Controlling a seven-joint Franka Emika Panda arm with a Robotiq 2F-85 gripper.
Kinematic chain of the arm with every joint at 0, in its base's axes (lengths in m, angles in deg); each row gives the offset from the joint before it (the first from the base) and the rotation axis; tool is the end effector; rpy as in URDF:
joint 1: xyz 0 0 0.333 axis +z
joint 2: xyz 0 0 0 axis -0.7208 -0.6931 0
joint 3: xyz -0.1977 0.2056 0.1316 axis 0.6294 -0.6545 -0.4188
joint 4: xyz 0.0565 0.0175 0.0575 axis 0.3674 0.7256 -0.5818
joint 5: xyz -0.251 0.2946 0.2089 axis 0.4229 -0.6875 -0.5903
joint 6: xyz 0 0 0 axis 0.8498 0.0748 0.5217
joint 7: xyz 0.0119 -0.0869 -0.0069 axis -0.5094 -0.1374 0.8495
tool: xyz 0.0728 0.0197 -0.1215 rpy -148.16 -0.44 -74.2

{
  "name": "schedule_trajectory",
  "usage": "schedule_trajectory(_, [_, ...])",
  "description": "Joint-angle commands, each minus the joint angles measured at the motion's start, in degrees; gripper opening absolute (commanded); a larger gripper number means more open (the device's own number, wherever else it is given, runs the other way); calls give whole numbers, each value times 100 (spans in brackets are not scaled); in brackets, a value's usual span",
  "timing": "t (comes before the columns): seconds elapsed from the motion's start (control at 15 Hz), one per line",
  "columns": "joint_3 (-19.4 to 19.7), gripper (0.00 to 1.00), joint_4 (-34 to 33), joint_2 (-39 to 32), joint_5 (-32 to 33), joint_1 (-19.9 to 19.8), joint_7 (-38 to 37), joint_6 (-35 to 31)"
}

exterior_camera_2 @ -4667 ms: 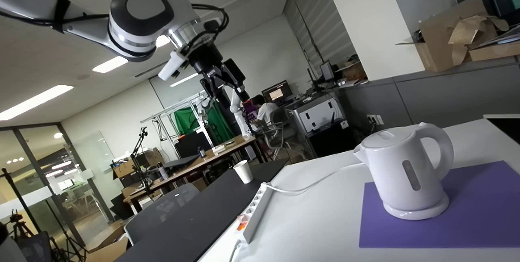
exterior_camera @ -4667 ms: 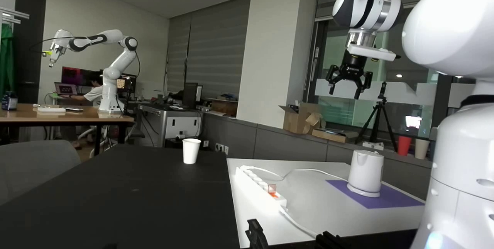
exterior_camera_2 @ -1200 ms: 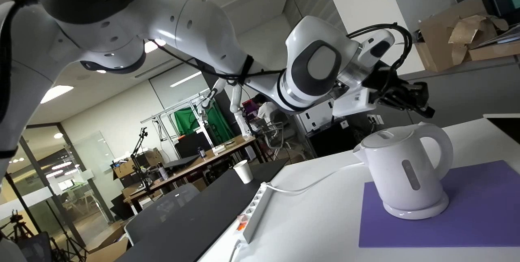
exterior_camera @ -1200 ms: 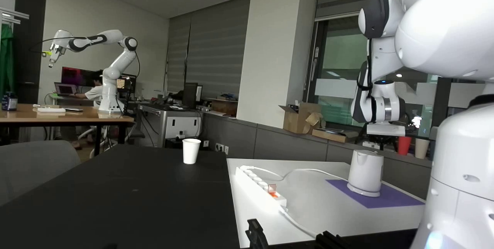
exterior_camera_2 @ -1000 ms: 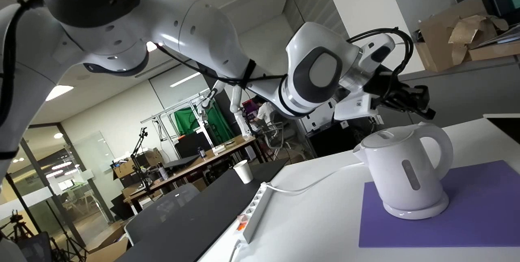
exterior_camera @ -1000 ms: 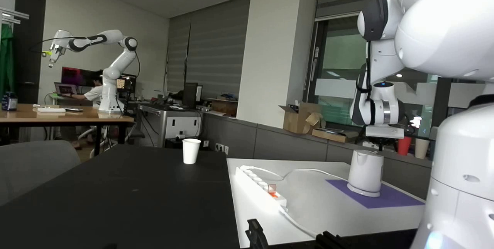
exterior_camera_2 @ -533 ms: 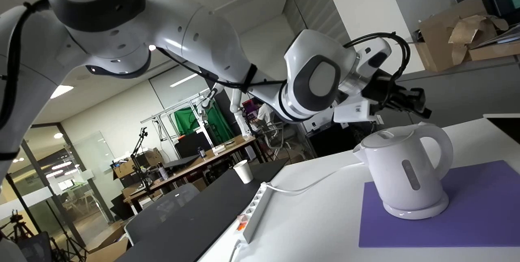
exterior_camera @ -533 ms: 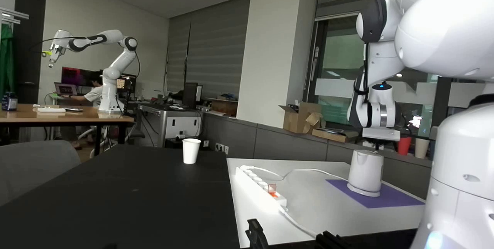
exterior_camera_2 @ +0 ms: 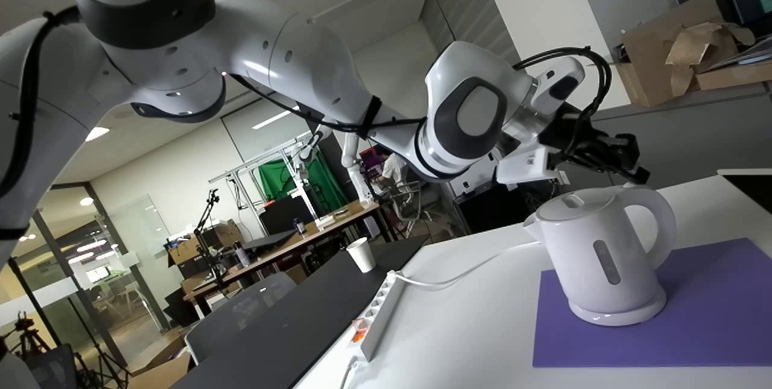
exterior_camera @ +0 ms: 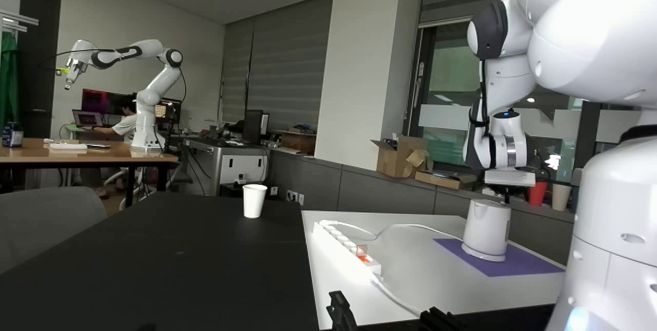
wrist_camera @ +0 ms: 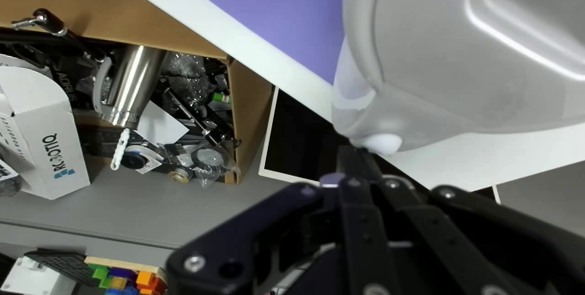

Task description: Press the power button on the electric kettle

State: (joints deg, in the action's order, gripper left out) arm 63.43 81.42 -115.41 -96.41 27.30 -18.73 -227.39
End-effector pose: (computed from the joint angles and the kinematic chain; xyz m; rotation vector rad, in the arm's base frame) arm 0.5737 -0.4954 0.1166 2.4588 -1.1082 0.6929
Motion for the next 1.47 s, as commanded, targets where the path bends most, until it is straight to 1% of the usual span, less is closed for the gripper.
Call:
schedule_trajectory(0.0, [158, 0, -79, -53, 18, 167, -258, 196])
schedule_trajectory(0.2, [109, 0, 20, 0, 25, 207, -219, 85])
schedule_trajectory(0.53, [176, 0, 254, -6, 81, 412, -151, -252])
schedule_trajectory(0.67, [253, 0, 377, 0, 65, 537, -141, -458])
schedule_trajectory(0.8, [431, 0, 492, 3, 15, 747, -165, -695])
schedule_trajectory(1.0, [1051, 0, 653, 32, -65, 1366, -249, -774])
schedule_trajectory(1.13, [1651, 0, 787, 64, -87, 1925, -284, -771])
schedule_trajectory(1.33, [2239, 0, 981, 210, -47, 2529, -220, -713])
schedule_trajectory(1.4, [2475, 26, 1077, 247, -21, 2783, -193, -657])
